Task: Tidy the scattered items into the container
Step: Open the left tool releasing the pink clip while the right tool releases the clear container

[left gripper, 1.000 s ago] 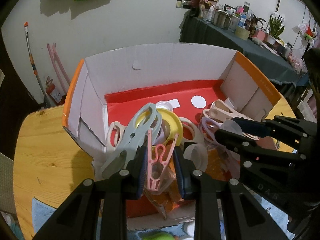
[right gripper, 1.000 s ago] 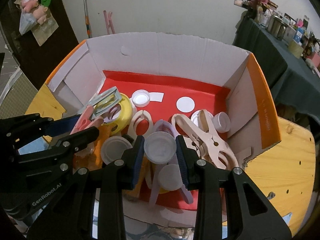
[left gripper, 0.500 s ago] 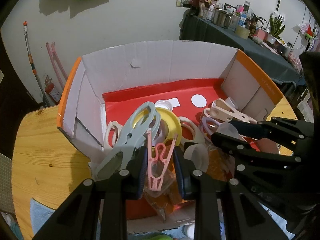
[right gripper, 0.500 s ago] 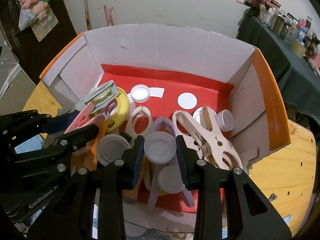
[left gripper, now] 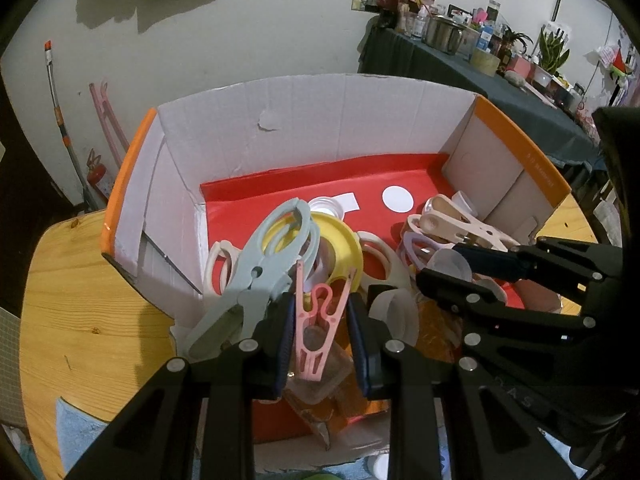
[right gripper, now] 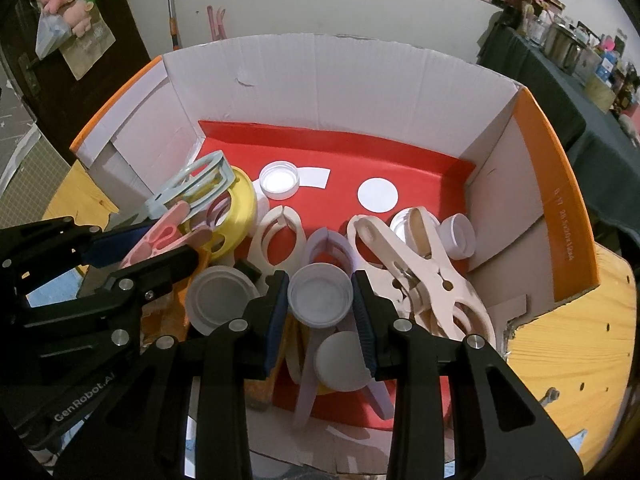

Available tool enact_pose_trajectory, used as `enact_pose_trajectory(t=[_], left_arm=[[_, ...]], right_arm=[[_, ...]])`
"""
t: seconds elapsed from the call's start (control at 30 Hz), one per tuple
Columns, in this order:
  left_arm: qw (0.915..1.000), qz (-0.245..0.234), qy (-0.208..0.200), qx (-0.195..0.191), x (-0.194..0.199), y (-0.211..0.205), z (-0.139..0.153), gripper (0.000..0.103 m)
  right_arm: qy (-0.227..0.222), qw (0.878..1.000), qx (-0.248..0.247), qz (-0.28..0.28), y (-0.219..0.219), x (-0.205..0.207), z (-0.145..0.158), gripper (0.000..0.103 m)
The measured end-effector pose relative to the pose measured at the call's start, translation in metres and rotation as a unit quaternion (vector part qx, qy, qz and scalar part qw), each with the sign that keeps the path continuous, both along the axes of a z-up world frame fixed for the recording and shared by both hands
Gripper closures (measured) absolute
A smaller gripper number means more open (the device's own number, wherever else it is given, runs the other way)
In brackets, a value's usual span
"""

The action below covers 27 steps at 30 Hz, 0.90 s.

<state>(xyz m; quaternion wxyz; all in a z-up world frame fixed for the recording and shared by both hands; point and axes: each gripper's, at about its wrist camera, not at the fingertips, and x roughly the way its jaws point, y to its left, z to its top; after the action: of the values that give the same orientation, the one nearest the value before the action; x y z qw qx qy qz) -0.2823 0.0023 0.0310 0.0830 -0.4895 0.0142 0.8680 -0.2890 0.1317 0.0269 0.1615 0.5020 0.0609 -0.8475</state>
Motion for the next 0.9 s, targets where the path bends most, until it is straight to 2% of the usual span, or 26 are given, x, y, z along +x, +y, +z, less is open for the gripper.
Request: enact_pose_trajectory(t=[0.53,0.7,0.9], left_arm=[[1.0000,0.001,0.001,0.000,-0.0002,0.0001,0.0002,0.075],[1.0000,0.002,0.002,0.001,0.0011,0.0002,0.0007,0.075],[1.0000,0.003,0.001,0.002,0.0014,-0.0003,0.0008,0.075]], right_arm=[[-0.004,1.000,-0.002,-0.001,-0.0010,0.0012,-0.0012,0.072],[-0.007,1.000,0.002,-0.006,-0.0002,0.0008,-0.0020,0.058],[-0.009,1.000,-0.002,-0.008,0.0013,0.0006,-0.0039,0.056]])
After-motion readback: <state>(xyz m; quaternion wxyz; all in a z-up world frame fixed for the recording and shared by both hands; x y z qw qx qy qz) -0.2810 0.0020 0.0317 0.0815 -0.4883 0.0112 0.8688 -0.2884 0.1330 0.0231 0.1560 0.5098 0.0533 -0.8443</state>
